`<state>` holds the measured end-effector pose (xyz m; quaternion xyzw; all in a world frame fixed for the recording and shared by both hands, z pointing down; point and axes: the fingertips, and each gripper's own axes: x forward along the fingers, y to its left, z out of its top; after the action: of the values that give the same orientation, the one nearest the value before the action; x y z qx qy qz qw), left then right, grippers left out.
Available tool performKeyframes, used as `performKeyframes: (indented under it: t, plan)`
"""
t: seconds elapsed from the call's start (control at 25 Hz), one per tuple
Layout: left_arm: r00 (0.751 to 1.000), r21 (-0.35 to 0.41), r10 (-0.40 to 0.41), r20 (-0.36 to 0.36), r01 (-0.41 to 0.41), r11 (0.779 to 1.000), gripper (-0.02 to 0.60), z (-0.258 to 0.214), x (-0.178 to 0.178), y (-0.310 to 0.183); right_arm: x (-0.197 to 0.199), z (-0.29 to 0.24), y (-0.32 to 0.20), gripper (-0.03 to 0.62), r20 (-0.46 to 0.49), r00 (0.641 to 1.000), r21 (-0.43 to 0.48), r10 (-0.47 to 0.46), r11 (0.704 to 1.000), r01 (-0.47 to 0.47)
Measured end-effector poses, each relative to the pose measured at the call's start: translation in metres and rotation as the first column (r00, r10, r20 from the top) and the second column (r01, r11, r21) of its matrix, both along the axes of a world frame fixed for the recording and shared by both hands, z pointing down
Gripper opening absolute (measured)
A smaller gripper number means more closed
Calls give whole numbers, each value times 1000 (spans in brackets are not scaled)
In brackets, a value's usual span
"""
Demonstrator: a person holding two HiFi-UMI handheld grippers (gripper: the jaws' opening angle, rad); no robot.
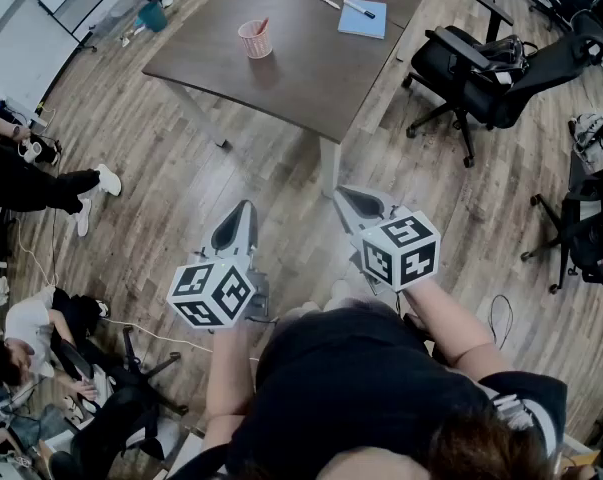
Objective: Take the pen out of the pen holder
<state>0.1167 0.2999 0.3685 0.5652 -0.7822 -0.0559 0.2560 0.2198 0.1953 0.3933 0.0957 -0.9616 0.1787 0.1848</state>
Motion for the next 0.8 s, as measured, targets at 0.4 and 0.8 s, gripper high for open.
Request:
performKeyframes:
  t: [0.4,0.8]
  plan:
    - [999,-42,13,40,-11,999,28,15,0,-26,-16,10,-26,15,-18,1000,15,-15,1000,16]
    - [991,-42,39,127,-34,999,28,17,-53,-46,-60,16,-30,15,-17,1000,-14,-18,1000,18]
